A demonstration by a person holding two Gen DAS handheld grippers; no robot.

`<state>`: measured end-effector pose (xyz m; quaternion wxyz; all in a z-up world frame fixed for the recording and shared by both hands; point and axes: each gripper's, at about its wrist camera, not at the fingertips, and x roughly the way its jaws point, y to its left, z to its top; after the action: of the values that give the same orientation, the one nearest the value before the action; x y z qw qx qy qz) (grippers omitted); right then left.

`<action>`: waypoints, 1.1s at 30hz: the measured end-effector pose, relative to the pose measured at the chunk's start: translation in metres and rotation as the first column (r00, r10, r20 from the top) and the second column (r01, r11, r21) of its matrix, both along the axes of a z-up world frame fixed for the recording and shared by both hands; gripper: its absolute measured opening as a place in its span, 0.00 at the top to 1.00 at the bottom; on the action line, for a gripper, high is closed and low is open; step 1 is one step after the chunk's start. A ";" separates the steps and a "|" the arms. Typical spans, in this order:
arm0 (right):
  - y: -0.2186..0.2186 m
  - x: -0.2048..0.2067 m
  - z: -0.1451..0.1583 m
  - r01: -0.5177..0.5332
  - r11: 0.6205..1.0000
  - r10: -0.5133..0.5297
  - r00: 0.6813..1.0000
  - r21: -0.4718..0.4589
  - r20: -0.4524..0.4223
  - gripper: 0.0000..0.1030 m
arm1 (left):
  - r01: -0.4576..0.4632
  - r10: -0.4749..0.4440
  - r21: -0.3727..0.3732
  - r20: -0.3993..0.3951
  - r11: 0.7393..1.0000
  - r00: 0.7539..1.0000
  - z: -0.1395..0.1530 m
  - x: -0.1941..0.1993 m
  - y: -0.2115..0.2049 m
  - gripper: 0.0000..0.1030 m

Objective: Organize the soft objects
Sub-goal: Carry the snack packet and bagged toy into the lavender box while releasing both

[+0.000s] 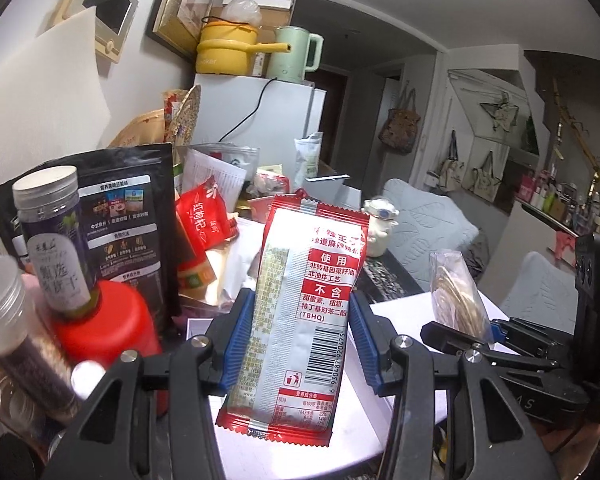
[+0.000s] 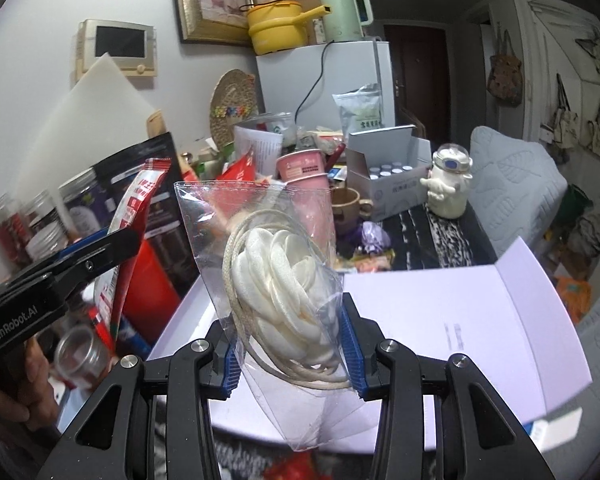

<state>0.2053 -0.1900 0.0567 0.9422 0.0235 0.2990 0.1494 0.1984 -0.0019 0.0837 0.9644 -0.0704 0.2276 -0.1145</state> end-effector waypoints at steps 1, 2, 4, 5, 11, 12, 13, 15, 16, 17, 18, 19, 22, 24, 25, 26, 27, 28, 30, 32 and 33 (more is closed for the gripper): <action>0.001 0.006 -0.001 0.001 1.000 -0.001 1.000 -0.002 -0.002 0.60 | -0.006 0.006 -0.001 -0.004 1.000 1.000 -0.001 0.005 0.001 0.54; 0.003 0.013 -0.002 -0.001 1.000 0.001 1.000 -0.007 -0.004 0.60 | -0.011 0.011 0.000 -0.008 1.000 1.000 -0.003 0.010 0.002 0.54; 0.007 0.026 -0.005 -0.008 1.000 0.008 1.000 -0.020 -0.014 0.60 | -0.028 0.028 0.008 -0.023 1.000 0.999 -0.008 0.021 0.003 0.54; 0.009 0.032 -0.006 -0.011 1.000 0.011 1.000 -0.025 -0.018 0.60 | -0.037 0.038 0.016 -0.034 0.999 0.999 -0.011 0.026 0.003 0.54; 0.019 0.065 -0.027 -0.021 0.998 0.017 0.997 -0.052 -0.077 0.60 | -0.077 0.086 0.084 -0.108 0.993 0.990 -0.038 0.055 0.001 0.54; 0.019 0.068 -0.031 -0.022 0.998 0.017 0.996 -0.055 -0.087 0.60 | -0.079 0.090 0.091 -0.118 0.993 0.989 -0.042 0.058 0.001 0.54; 0.020 0.072 -0.037 -0.019 0.998 0.014 0.995 -0.057 -0.101 0.60 | -0.079 0.091 0.099 -0.133 0.992 0.987 -0.047 0.062 0.001 0.54; 0.021 0.077 -0.046 -0.018 0.998 0.010 0.992 -0.057 -0.125 0.60 | -0.076 0.091 0.105 -0.152 0.992 0.984 -0.055 0.067 0.000 0.54; 0.021 0.080 -0.050 -0.019 0.998 0.010 0.991 -0.059 -0.136 0.60 | -0.076 0.093 0.109 -0.164 0.991 0.982 -0.059 0.071 0.000 0.54; 0.023 0.083 -0.055 -0.021 0.997 0.010 0.988 -0.069 -0.154 0.60 | -0.076 0.095 0.113 -0.174 0.991 0.980 -0.063 0.073 0.000 0.54; 0.025 0.085 -0.058 -0.025 0.997 0.012 0.987 -0.077 -0.161 0.60 | -0.074 0.095 0.115 -0.190 0.991 0.977 -0.066 0.076 0.000 0.54; 0.026 0.086 -0.062 -0.031 0.996 0.017 0.986 -0.080 -0.168 0.59 | -0.078 0.101 0.115 -0.211 0.990 0.972 -0.070 0.079 0.000 0.54; 0.028 0.091 -0.072 -0.040 0.996 0.022 0.978 -0.081 -0.208 0.58 | -0.092 0.125 0.139 -0.258 0.986 0.958 -0.078 0.085 -0.001 0.54; 0.030 0.092 -0.075 -0.040 0.995 0.020 0.976 -0.088 -0.218 0.53 | -0.085 0.124 0.150 -0.281 0.985 0.952 -0.083 0.088 -0.002 0.53; 0.030 0.092 -0.077 -0.039 0.995 0.017 0.975 -0.096 -0.220 0.47 | -0.078 0.121 0.151 -0.299 0.985 0.947 -0.086 0.090 -0.003 0.53; 0.031 0.092 -0.078 -0.037 0.994 0.013 0.975 -0.101 -0.222 0.42 | -0.074 0.119 0.152 -0.314 0.986 0.942 -0.088 0.091 -0.003 0.53; 0.031 0.092 -0.079 -0.033 0.994 0.009 0.975 -0.102 -0.223 0.42 | -0.073 0.120 0.154 -0.328 0.985 0.937 -0.090 0.092 -0.003 0.53; 0.031 0.091 -0.080 -0.031 0.994 0.007 0.974 -0.102 -0.227 0.42 | -0.073 0.125 0.159 -0.349 0.985 0.929 -0.093 0.093 -0.003 0.53; 0.031 0.090 -0.082 -0.032 0.994 0.006 0.971 -0.107 -0.238 0.42 | -0.074 0.129 0.156 -0.376 0.985 0.918 -0.097 0.093 -0.002 0.51; 0.031 0.087 -0.083 -0.028 0.994 0.000 0.970 -0.109 -0.243 0.42 | -0.080 0.133 0.155 -0.373 0.985 0.918 -0.098 0.090 -0.002 0.51; 0.030 0.086 -0.082 -0.026 0.994 -0.001 0.970 -0.107 -0.244 0.42 | -0.085 0.139 0.160 -0.367 0.983 0.920 -0.097 0.088 -0.002 0.51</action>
<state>0.2911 -0.1600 -0.0258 0.8972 -0.0121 0.4205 0.1347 0.2865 -0.0038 -0.0129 0.9102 -0.0358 0.4118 -0.0271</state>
